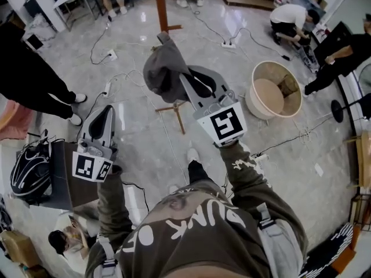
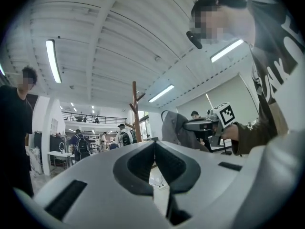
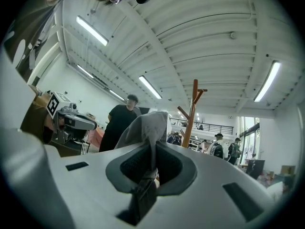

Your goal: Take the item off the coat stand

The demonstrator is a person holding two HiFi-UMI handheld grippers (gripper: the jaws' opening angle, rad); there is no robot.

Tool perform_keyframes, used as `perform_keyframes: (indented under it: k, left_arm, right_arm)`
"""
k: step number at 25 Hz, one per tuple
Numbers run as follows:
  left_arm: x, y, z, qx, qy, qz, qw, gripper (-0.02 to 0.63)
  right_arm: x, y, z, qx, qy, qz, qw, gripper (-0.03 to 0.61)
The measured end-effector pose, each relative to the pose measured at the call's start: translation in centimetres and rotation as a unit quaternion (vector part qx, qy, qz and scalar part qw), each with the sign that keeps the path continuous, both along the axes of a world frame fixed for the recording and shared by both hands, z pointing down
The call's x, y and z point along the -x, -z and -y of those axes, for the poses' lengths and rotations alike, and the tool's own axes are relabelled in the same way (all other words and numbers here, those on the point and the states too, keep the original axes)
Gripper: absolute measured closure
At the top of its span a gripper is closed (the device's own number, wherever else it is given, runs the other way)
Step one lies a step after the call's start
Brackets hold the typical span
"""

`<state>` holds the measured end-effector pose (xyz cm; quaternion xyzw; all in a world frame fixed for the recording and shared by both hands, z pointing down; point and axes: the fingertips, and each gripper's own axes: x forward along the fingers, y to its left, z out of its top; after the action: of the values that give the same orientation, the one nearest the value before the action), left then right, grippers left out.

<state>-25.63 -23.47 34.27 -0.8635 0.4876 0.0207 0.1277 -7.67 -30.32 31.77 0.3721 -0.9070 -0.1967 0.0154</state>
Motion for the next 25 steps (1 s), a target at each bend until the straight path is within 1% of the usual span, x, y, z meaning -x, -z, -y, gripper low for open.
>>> perform_keyframes:
  k: [4, 9, 12, 17, 21, 25]
  left_arm:
    - [0.8, 0.7, -4.4, -0.004, -0.022, -0.001, 0.9998, 0.609]
    - [1.0, 1.8, -6.8, -0.012, -0.029, -0.006, 0.9995, 0.609]
    - [0.7, 2.3, -7.1, -0.016, -0.025, -0.008, 0.9995, 0.609]
    - [-1.0, 3.1, -6.5, -0.026, -0.021, -0.011, 0.9994, 0.609]
    - [-2.6, 3.3, -6.4, -0.028, -0.026, -0.007, 0.9993, 0.609]
    - [-3.3, 3.5, -6.6, -0.028, -0.025, -0.002, 0.9993, 0.609]
  right_arm:
    - [1.1, -0.7, -4.8, 0.009, -0.017, -0.005, 1.0, 0.541]
    - [0.8, -0.4, -7.6, 0.009, -0.026, -0.001, 1.0, 0.541]
    - [0.2, 0.0, -8.0, 0.007, -0.025, 0.006, 1.0, 0.541]
    - [-1.6, 0.0, -7.7, 0.007, -0.023, 0.007, 1.0, 0.541]
    - [-2.8, -0.1, -7.5, 0.006, -0.023, 0.01, 1.0, 0.541]
    - [-3.6, -0.2, -7.5, 0.003, -0.022, 0.01, 1.0, 0.543]
